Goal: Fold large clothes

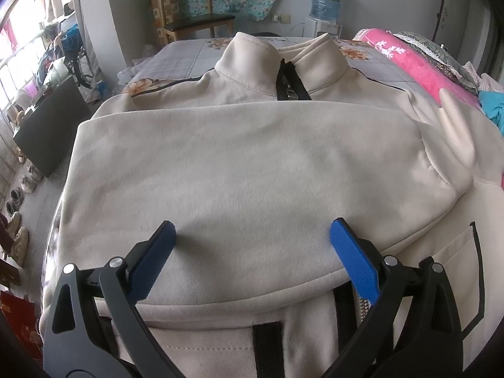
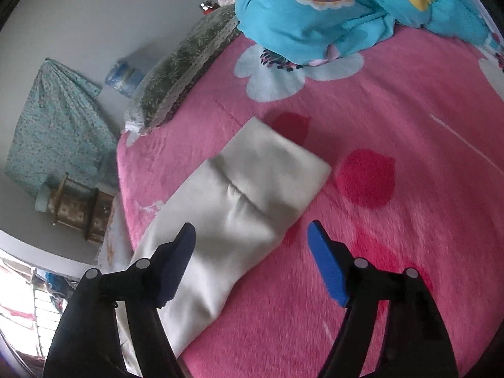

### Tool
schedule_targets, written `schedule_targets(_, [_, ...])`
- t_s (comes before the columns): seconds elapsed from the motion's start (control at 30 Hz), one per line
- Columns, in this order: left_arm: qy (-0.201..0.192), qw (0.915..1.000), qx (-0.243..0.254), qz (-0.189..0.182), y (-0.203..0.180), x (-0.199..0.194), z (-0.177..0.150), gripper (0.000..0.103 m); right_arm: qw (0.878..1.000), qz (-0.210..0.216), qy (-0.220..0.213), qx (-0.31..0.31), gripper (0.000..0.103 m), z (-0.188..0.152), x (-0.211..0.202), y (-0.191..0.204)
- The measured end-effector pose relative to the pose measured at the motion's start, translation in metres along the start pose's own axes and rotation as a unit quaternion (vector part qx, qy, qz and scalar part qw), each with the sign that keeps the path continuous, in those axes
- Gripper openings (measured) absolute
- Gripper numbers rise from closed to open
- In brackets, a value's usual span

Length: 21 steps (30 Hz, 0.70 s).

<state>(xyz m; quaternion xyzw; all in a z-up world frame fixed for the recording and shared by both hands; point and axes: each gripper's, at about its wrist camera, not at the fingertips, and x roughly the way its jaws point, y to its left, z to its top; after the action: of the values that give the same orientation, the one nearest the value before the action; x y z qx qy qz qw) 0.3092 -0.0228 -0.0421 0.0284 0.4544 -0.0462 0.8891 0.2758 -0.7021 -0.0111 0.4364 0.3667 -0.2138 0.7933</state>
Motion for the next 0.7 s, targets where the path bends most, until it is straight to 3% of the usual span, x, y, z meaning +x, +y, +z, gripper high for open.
schedule_targets(0.23, [-0.003,1.0,0.004,0.006,-0.001,0.0,0.001,0.095,0.998,-0.019,0.007,0.054,0.047,0.014,0.026,-0.027])
schedule_targets(0.43, [-0.002,1.0,0.0,0.003,-0.003,-0.001,0.0,0.095,0.996,-0.006,-0.016,0.089,0.043,0.025,0.029,-0.035])
schedule_targets(0.7, [-0.002,1.0,0.0,0.003,-0.003,-0.001,0.0,0.095,0.996,-0.025,-0.021,0.081,0.043,0.026,0.032,-0.027])
